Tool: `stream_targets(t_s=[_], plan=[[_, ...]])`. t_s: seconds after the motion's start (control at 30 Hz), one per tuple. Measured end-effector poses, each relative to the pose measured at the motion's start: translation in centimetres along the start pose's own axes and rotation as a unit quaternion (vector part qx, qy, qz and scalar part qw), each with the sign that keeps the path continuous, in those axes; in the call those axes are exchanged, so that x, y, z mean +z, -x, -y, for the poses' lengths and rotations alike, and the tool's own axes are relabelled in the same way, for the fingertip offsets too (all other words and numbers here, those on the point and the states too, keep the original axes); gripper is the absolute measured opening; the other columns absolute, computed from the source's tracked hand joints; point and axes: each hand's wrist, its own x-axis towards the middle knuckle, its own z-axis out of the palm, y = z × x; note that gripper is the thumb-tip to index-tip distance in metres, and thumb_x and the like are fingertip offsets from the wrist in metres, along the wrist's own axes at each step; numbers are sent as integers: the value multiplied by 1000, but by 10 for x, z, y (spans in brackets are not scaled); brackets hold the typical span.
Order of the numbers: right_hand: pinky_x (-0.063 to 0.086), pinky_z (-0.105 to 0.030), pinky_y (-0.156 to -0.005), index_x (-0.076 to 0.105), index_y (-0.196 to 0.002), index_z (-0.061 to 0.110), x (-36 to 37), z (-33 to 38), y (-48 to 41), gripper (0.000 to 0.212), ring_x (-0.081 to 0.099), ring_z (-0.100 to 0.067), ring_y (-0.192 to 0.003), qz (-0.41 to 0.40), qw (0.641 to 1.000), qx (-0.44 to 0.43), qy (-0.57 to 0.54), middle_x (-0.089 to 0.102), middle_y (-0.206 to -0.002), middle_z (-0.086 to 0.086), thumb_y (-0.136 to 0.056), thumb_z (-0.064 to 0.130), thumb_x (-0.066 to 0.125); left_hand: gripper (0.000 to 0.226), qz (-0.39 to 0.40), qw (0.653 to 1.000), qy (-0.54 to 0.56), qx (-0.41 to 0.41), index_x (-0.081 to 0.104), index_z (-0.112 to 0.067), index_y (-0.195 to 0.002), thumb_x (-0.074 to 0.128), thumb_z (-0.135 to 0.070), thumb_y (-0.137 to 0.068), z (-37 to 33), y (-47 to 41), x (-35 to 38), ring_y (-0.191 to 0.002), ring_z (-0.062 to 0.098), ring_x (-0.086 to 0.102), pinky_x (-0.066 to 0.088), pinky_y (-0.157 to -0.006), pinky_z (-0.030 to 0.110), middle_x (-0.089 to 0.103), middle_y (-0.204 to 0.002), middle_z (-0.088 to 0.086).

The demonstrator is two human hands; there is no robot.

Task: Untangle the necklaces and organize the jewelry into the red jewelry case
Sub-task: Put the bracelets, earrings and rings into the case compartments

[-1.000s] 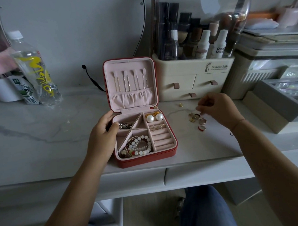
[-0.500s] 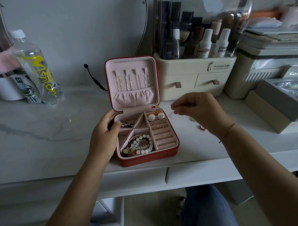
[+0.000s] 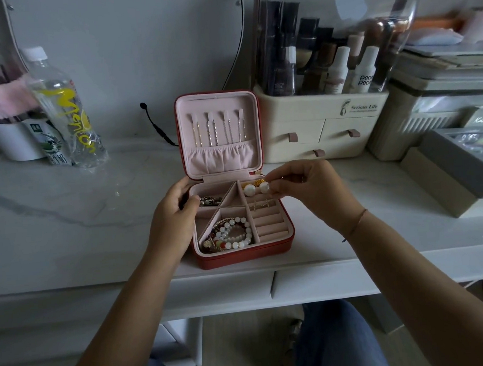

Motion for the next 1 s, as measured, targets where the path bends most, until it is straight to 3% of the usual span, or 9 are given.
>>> stream_targets(t_s=[0.13,0.27,0.37,0.47,0.6,0.77,0.9,1.0], plan=[[55,-21,-72,71,-86,11,1,-2,0,17,71,-12,-69,-6,1000,11,-19,73,-70,2,-84,-4,63,39,-2,1000,-3,1,58,-32,-123,50,-8,-94,-1,0,0,-102,-8,56,40,-84,13,62,-107,-24],[56,-30,-82,72,-84,13,1,-3,0,16,71,-17,-79,0,1000,5,-5,74,-81,-3,-78,-1,72,39,-2,1000,1,1,58,-29,-126,50,-8,-94,0,0,1,-106,-5,57,41,-90,17,64,-112,-18],[55,-36,-80,72,-83,15,2,-5,0,18,66,-17,-79,0,1000,-15,10,74,-85,-3,-77,-2,72,40,-3,1000,-2,3,58,-27,-127,49,-7,-94,-2,1,0,-102,-10,56,41,-88,14,63,-110,-19],[55,-32,-74,73,-85,14,5,-8,1,12,63,-11,-71,-16,997,-34,64,73,-83,1,-77,5,75,39,-1,1000,-3,5,58,-29,-126,49,-7,-94,-3,2,0,-100,-15,54,40,-86,12,62,-108,-23],[53,-27,-74,74,-86,19,10,-11,4,10,64,-11,-75,-39,983,-77,159,72,-81,7,-79,12,75,39,-2,1000,-3,5,57,-33,-123,50,-8,-94,-3,1,0,-99,-13,55,40,-85,12,62,-108,-23],[40,-7,-71,75,-85,19,14,-10,4,14,56,5,-73,-33,968,-129,213,69,-78,9,-75,9,77,39,-4,1000,-6,4,58,-33,-123,50,-8,-94,-3,1,0,-100,-10,56,41,-87,15,61,-105,-27],[43,-10,-71,75,-84,17,15,-13,0,11,58,-7,-79,-25,957,-162,239,71,-82,2,-74,11,77,39,-5,1000,-9,2,58,-29,-126,50,-8,-94,-2,1,0,-105,0,58,42,-90,20,63,-107,-21],[45,-11,-73,76,-84,12,14,-16,-2,8,59,-7,-83,-19,952,-173,253,71,-87,1,-76,13,76,40,-4,1000,-4,0,57,-30,-126,50,-8,-94,-2,1,1,-106,0,58,42,-93,22,63,-108,-22]])
